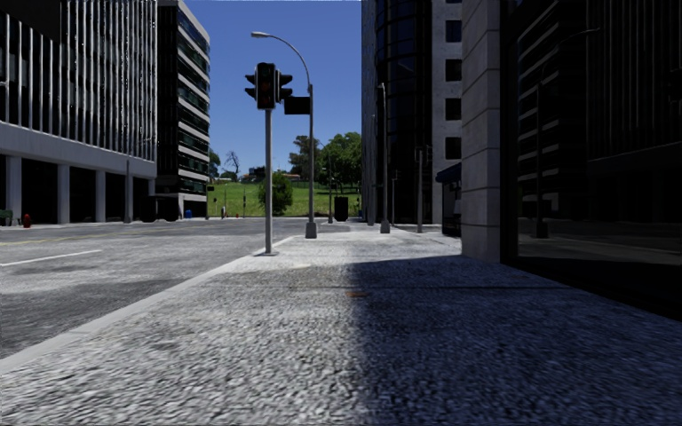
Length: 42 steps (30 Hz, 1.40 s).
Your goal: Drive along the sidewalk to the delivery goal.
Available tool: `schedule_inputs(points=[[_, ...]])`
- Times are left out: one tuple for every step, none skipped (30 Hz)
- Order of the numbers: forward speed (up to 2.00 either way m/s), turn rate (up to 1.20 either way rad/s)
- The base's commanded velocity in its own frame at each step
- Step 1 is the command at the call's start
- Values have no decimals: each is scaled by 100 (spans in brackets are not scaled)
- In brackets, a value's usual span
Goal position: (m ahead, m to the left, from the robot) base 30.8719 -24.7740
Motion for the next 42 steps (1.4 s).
schedule_inputs(points=[[200, 0], [200, 0], [200, 0], [200, 0], [200, 0], [200, 0], [200, 0], [200, 0], [200, 0], [200, 0], [200, 0], [200, 0], [200, 0], [200, 0], [200, 0], [200, 0], [200, 0], [200, 0], [200, 0], [200, 0], [200, 0], [200, 0], [200, 0], [200, 0], [200, 0], [200, 0], [200, 0], [200, 0], [200, 0], [200, 0], [200, 0], [200, 0], [200, 0], [200, 0], [200, 0], [200, 0], [200, 0], [200, 0], [200, 0], [200, 0], [200, 0], [200, 0]])
